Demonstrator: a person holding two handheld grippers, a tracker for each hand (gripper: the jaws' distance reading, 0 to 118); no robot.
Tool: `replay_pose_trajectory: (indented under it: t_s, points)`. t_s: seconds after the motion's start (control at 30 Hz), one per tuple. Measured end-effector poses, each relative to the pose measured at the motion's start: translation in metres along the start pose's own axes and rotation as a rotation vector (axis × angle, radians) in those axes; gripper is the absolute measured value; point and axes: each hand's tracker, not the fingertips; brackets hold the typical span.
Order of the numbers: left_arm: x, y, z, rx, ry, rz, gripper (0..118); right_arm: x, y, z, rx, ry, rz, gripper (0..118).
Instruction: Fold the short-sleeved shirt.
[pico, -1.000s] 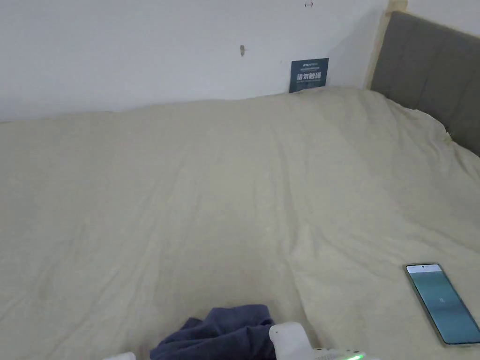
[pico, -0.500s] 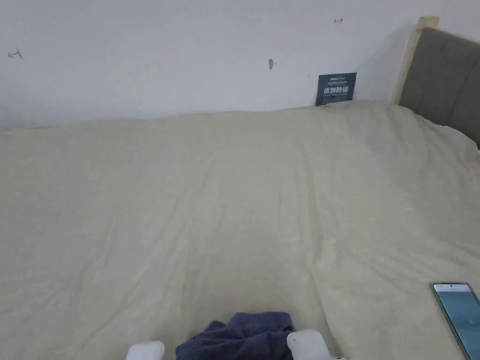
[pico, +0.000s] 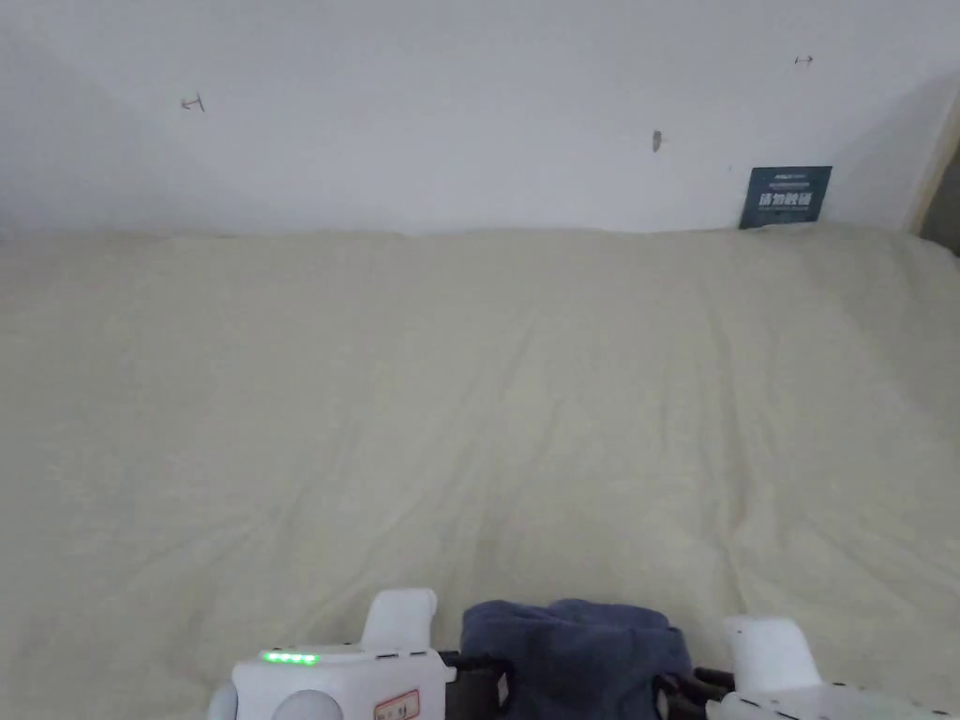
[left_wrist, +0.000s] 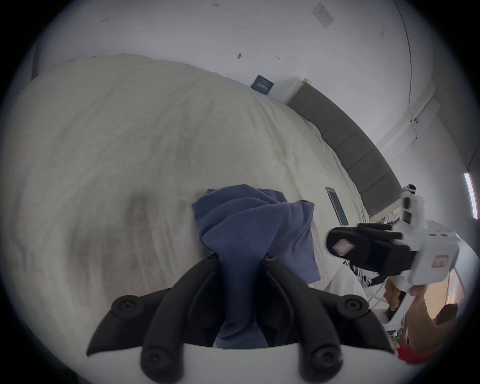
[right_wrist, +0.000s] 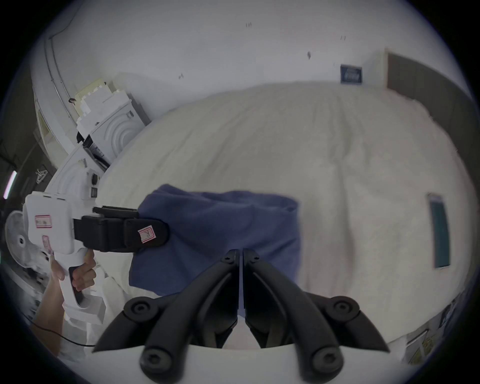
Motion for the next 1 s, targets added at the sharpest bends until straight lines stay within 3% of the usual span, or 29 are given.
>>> replay_pose_trajectory:
  t_s: [0.07, 0.17, 0.23, 0.37, 0.5, 0.67, 0.77, 0.93, 1.0]
  points:
    - [-0.012, 0.003, 0.014, 0.014, 0.007, 0.002, 20, -0.015, 0.001, 0.026, 0.099, 0.012, 0.067, 7]
    - [-0.038, 0.012, 0.038, 0.025, 0.097, -0.004, 20, -0.023, 0.009, 0.039, 0.086, 0.04, 0.065, 7]
    - [-0.061, 0.02, 0.055, 0.031, 0.165, 0.019, 20, -0.034, 0.011, 0.045, 0.141, 0.0, 0.092, 7]
    - [-0.118, 0.043, 0.096, 0.082, 0.284, 0.059, 20, -0.054, 0.015, 0.047, 0.18, 0.09, 0.074, 7]
    - [-0.166, 0.068, 0.137, 0.084, 0.447, 0.003, 20, -0.076, 0.023, 0.034, 0.174, 0.091, 0.101, 7]
    - [-0.239, 0.084, 0.188, 0.085, 0.587, 0.07, 20, -0.098, 0.034, 0.009, 0.15, 0.104, 0.132, 7]
    - [-0.28, 0.091, 0.205, 0.024, 0.755, 0.041, 20, -0.111, 0.04, -0.014, 0.127, 0.1, 0.139, 7]
    - [-0.336, 0.104, 0.235, 0.022, 0.752, 0.147, 20, -0.134, 0.049, -0.043, 0.082, 0.137, 0.163, 7]
    - [-0.351, 0.107, 0.24, 0.04, 0.825, 0.118, 20, -0.145, 0.052, -0.055, 0.077, 0.122, 0.191, 7]
